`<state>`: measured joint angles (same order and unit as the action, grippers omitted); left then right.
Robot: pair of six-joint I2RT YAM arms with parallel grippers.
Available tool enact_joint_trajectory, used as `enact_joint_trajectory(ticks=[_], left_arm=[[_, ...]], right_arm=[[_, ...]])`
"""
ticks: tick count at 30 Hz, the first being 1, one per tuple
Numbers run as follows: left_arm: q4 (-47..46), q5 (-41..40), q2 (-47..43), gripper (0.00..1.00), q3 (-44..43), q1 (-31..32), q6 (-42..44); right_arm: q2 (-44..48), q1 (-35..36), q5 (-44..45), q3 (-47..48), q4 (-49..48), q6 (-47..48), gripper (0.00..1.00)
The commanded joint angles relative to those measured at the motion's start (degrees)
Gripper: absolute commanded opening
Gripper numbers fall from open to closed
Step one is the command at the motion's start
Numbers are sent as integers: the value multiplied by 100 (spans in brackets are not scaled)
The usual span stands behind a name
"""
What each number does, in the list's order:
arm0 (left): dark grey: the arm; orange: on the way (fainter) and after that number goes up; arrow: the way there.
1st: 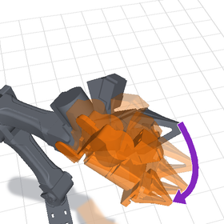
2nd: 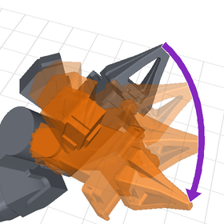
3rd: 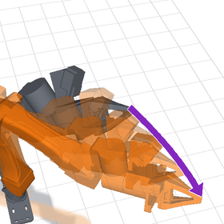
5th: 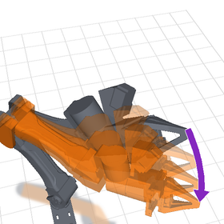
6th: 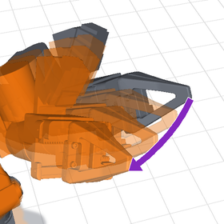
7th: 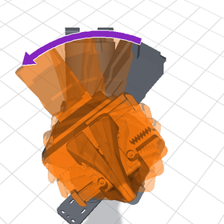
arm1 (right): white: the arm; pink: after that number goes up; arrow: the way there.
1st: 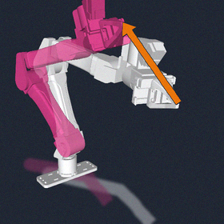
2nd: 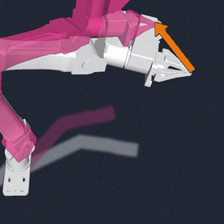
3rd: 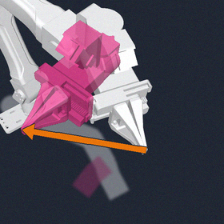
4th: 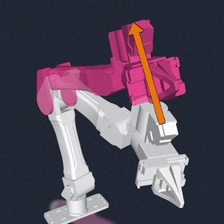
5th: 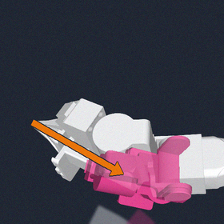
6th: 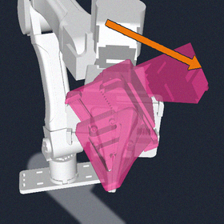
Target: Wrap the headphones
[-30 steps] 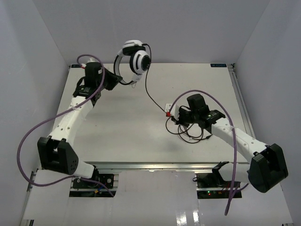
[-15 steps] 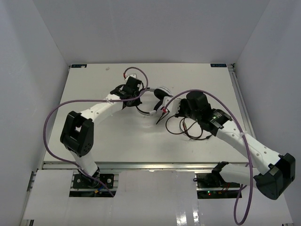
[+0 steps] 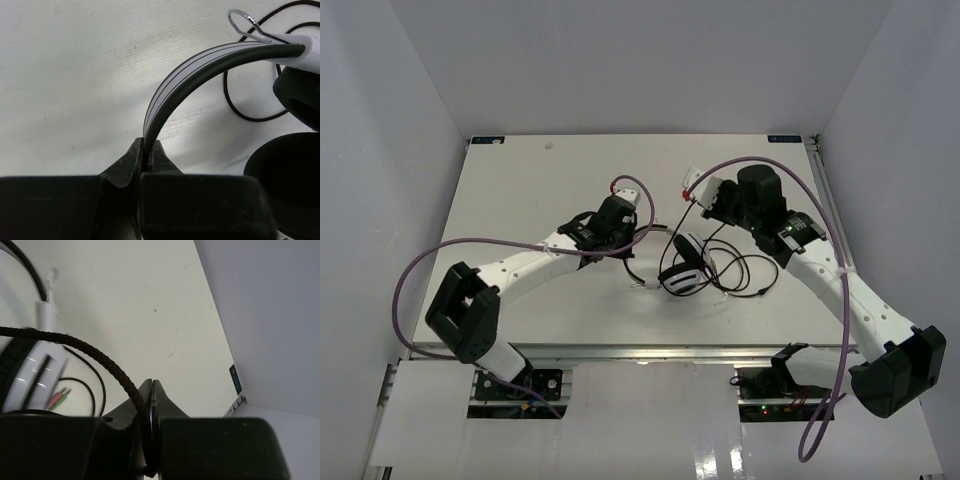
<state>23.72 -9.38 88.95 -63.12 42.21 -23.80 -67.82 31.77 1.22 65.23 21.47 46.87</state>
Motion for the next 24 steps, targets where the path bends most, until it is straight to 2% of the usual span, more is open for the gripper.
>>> enact_joint_trajectory(ticks=[1, 13, 17, 22, 24], left_arm=[[-474, 257, -1207, 0, 248, -6, 85], [-795, 1358, -2324, 0, 674, 76, 558], [-688, 1119, -2537, 0, 594, 68, 740], [-299, 308, -2463, 0, 398, 76, 1208], [-229, 62, -2378, 0, 372, 70, 1418]], right_arm=[[99, -428, -497, 194, -291, -418, 8], [-640, -886, -1970, 557, 147, -946, 8], [-690, -1245, -2527, 620, 275, -903, 8], [-565, -1533, -3829, 1029, 1267, -1, 14], [-600, -1533, -4009, 1233, 1622, 305, 16]])
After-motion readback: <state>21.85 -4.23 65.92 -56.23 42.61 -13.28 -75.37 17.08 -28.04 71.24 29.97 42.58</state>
